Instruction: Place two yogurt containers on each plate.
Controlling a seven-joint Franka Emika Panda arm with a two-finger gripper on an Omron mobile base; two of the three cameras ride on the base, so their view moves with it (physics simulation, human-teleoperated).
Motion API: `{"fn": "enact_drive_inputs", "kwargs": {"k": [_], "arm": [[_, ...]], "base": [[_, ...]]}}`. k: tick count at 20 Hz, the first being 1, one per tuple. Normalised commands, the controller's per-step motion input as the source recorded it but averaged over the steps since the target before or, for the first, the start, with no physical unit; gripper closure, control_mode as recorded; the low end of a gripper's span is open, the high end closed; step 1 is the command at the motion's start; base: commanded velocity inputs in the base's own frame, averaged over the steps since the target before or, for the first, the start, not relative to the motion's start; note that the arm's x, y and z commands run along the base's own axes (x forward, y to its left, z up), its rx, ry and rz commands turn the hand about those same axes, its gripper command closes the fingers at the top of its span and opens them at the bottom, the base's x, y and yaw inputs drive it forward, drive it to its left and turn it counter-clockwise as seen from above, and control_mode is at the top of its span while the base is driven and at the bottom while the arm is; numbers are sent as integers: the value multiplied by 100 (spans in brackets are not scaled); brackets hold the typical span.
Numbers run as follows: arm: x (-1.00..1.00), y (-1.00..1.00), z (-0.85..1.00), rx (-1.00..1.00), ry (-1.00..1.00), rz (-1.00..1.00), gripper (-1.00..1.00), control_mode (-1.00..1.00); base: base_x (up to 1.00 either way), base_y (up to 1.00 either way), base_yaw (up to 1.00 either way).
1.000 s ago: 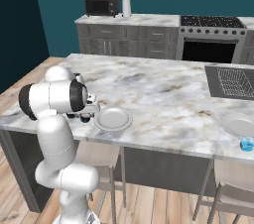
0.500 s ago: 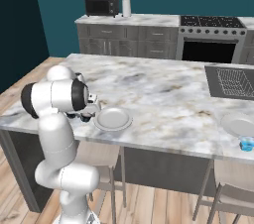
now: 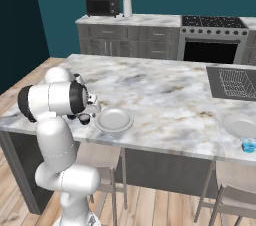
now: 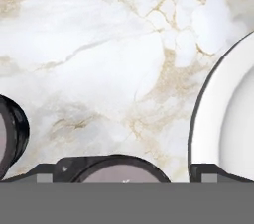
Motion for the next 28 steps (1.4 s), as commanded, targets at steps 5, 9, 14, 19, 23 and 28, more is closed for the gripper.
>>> {"fn": "enact_drive_inputs", "kwargs": {"k": [5,9,14,19,23,28], "arm": [[0,0,-9,0,0,0,-100,-100],[0,0,-8,0,0,0,-100,-100],[0,1,-18,1,0,0,-100,-100],[0,0,-1,2,0,0,100,-100],[0,0,41,0,-5,0,100,-100],[0,-31,79,2,-4,0,100,-100]], "base": [[0,0,0],[0,0,0],[0,0,0],[0,0,0],[0,0,0],[0,0,0]]}}
